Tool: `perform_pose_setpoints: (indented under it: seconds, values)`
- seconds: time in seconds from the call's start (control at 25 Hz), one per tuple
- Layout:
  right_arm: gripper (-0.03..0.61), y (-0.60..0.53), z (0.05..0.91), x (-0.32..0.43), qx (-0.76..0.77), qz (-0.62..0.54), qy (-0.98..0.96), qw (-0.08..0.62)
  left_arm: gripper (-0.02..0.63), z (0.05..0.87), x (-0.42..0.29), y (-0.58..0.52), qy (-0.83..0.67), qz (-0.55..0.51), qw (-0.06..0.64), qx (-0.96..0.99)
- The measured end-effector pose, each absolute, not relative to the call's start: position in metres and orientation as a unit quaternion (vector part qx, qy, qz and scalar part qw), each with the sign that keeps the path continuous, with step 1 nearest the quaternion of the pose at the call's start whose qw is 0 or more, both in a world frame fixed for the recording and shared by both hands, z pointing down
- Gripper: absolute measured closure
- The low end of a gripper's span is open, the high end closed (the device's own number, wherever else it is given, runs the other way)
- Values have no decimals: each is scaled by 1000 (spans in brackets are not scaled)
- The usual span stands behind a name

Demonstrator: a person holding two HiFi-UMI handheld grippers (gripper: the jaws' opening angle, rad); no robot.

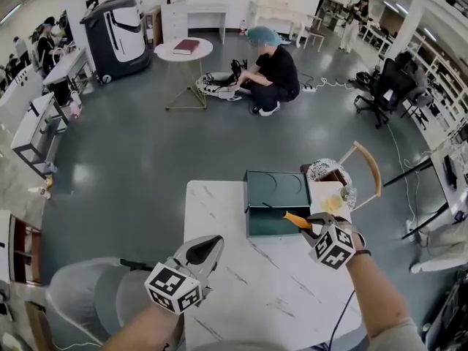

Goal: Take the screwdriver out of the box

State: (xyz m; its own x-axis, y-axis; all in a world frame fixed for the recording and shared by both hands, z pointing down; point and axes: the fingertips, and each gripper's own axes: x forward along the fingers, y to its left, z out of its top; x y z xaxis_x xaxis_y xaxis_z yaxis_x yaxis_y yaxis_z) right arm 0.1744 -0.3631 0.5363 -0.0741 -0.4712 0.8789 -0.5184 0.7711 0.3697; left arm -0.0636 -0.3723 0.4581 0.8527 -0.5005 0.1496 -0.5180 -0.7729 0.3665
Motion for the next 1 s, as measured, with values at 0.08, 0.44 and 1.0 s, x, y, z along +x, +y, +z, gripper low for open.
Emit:
perform_pose_setpoints:
  seconds: [0.08, 0.44, 1.0]
  values:
    - [479, -355, 526, 169, 355, 31, -735, 577, 614, 448, -72, -367, -267, 20, 196, 943]
    - [477, -329, 491, 151, 409, 63, -737, 534, 614, 418, -112, -355, -274, 3, 186, 943]
    - [477, -274, 430, 167, 431, 78, -801, 408, 614, 368, -93, -297, -332, -21, 167, 928]
